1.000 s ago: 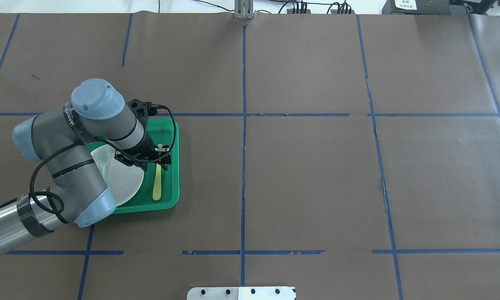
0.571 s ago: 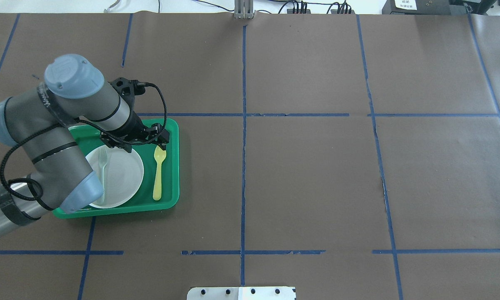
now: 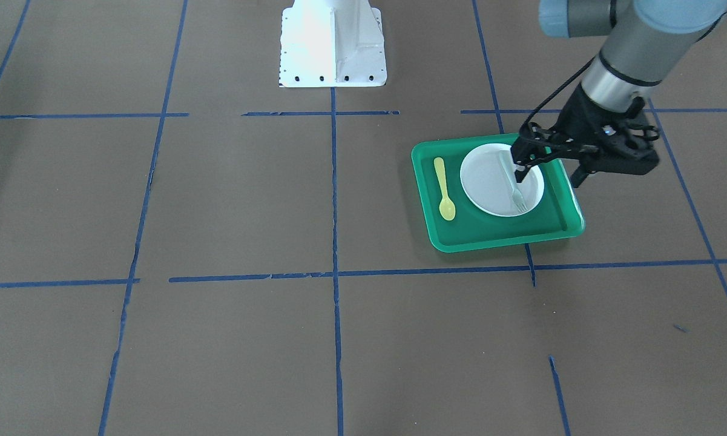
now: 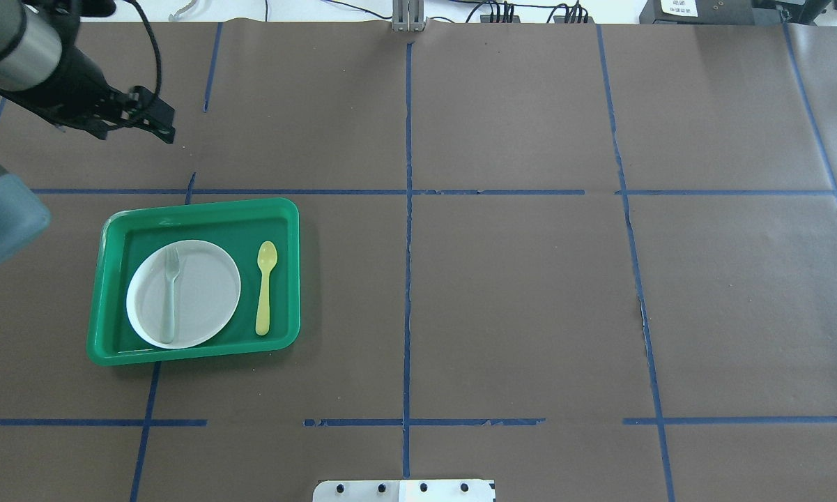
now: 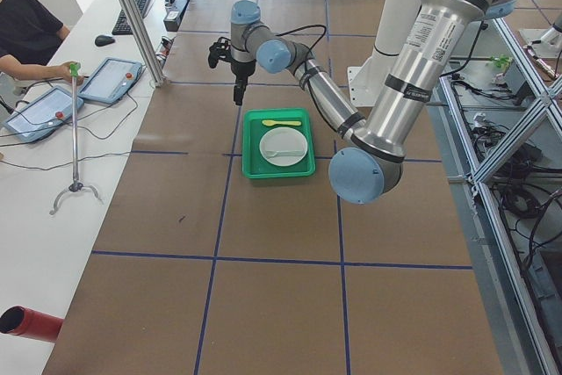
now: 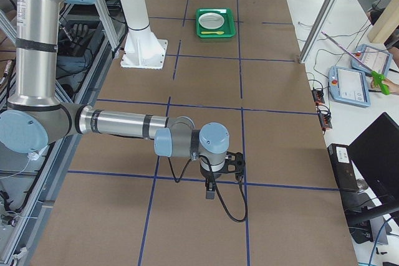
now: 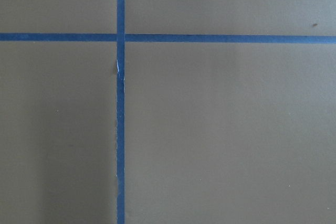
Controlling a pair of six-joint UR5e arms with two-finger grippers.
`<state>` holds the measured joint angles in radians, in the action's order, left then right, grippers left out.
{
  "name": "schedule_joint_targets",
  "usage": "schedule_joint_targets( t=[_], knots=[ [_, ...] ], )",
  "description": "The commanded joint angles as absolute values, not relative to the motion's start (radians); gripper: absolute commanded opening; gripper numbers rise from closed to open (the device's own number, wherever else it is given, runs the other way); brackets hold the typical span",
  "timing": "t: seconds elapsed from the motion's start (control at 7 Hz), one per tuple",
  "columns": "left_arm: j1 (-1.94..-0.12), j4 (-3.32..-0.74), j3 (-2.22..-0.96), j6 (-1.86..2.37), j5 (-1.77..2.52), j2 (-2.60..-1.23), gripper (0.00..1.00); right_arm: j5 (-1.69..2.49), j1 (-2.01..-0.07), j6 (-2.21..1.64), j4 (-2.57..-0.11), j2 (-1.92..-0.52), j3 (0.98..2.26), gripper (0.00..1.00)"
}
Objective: Place spoon
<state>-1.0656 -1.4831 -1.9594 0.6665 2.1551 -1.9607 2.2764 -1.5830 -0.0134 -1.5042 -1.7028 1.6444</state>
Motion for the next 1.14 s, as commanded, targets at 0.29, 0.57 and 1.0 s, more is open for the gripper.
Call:
schedule_joint_targets(
  t=[0.29, 0.57, 1.0],
  knots=[
    [-1.453, -1.454, -1.794, 0.175, 2.264, -1.768, 1.0, 2.276, -1.583, -0.014, -1.505, -1.703, 1.644, 1.0],
    [-1.55, -1.457, -1.729, -0.037, 2.273, -1.674, 1.0, 2.276, -1.583, -0.012, -1.505, -1.703, 1.644, 1.0],
    [-1.56, -1.567, -1.717, -0.086, 2.275, -1.469, 1.0, 2.276, -1.583, -0.014, -1.505, -1.703, 1.644, 1.0]
  ],
)
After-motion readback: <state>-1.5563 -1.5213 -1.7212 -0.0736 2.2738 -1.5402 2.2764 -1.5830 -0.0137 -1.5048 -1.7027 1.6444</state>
